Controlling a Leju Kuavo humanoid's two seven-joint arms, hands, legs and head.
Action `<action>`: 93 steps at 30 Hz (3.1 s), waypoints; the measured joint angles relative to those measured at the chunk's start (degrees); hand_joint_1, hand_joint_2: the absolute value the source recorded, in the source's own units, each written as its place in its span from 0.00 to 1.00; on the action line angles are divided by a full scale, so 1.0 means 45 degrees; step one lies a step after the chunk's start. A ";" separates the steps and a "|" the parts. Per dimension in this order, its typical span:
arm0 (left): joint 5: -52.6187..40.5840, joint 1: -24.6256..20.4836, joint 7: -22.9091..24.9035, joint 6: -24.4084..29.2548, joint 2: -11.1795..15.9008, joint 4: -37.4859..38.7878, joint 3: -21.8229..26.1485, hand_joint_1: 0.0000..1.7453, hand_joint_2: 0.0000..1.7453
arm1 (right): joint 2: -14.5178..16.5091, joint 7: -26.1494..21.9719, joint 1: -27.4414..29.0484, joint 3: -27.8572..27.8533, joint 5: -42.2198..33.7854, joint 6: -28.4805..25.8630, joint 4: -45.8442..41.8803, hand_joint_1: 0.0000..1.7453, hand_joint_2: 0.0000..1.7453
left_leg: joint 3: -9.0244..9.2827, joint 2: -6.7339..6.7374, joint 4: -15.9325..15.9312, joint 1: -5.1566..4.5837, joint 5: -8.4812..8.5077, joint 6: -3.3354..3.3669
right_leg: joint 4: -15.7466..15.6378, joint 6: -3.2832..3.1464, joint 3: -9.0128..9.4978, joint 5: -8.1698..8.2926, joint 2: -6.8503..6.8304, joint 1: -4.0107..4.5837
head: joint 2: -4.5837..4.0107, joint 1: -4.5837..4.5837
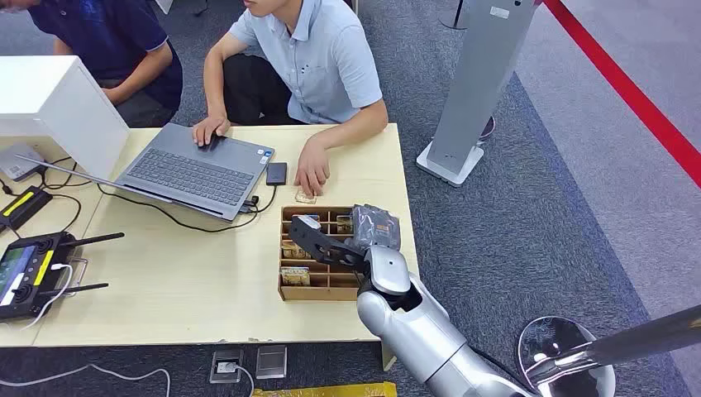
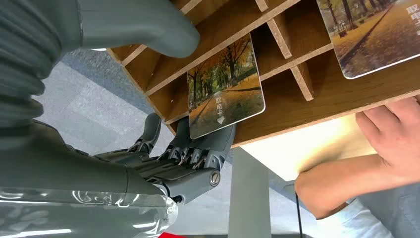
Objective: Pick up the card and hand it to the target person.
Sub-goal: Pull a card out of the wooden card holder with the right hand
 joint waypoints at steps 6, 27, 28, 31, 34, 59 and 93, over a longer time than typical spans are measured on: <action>0.0004 0.0000 0.0000 -0.0005 0.0000 0.0000 0.0000 0.00 0.00 | 0.0000 0.0000 -0.0094 0.0030 -0.0023 -0.0124 0.0191 0.52 1.00 | 0.0000 0.0000 0.0000 0.0000 0.0000 0.0000 | 0.0000 0.0000 0.0000 0.0000 0.0000 0.0000 | 0.0000 -0.0001; 0.0038 0.0001 0.0039 -0.0005 -0.0010 0.0000 0.0000 0.00 0.00 | -0.0010 0.0000 -0.0340 0.0243 -0.0753 -0.0749 0.0353 0.50 1.00 | 0.0000 0.0001 0.0000 0.0000 0.0000 0.0000 | 0.0000 0.0000 -0.0001 0.0000 0.0001 0.0000 | 0.0000 0.0004; 0.0040 0.0001 0.0039 -0.0004 -0.0010 0.0000 0.0000 0.00 0.00 | -0.0011 0.0000 -0.0355 0.0248 -0.0777 -0.0748 0.0352 0.50 1.00 | 0.0000 0.0001 0.0000 0.0000 0.0000 0.0000 | 0.0000 0.0000 -0.0001 0.0000 0.0001 0.0000 | 0.0000 0.0005; 0.0046 0.0001 0.0039 0.0000 -0.0010 0.0000 0.0000 0.00 0.00 | -0.0017 0.0000 -0.0379 0.0259 -0.0803 -0.0736 0.0346 0.49 1.00 | 0.0000 0.0001 0.0000 0.0000 0.0000 0.0000 | 0.0000 0.0000 -0.0002 0.0000 0.0001 0.0000 | 0.0000 0.0004; 0.0056 0.0001 0.0039 0.0000 -0.0010 0.0000 0.0000 0.00 0.00 | -0.0019 0.0000 -0.0389 0.0268 -0.0775 -0.0707 0.0329 0.50 1.00 | 0.0001 0.0001 0.0000 0.0000 0.0000 0.0000 | 0.0000 0.0000 -0.0001 0.0000 0.0001 0.0000 | 0.0000 0.0001; 0.0155 0.0005 0.0034 -0.0005 -0.0034 0.0000 0.0000 0.00 0.00 | -0.0018 0.0000 -0.0384 0.0352 -0.0587 -0.0291 0.0025 0.99 1.00 | 0.0005 0.0001 0.0001 0.0000 0.0000 0.0000 | 0.0000 0.0000 0.0002 0.0001 0.0001 0.0000 | 0.0000 0.0002; 0.0232 0.0055 -0.0189 0.0107 -0.0053 0.0000 0.0003 0.00 0.00 | -0.1529 -0.0018 0.0235 0.0398 -0.1776 -0.0818 -0.5858 0.95 1.00 | 0.0005 0.0002 0.0003 0.0000 0.0000 0.0000 | -0.0002 -0.0001 -0.0001 0.0001 0.0002 0.0000 | 0.0000 0.0001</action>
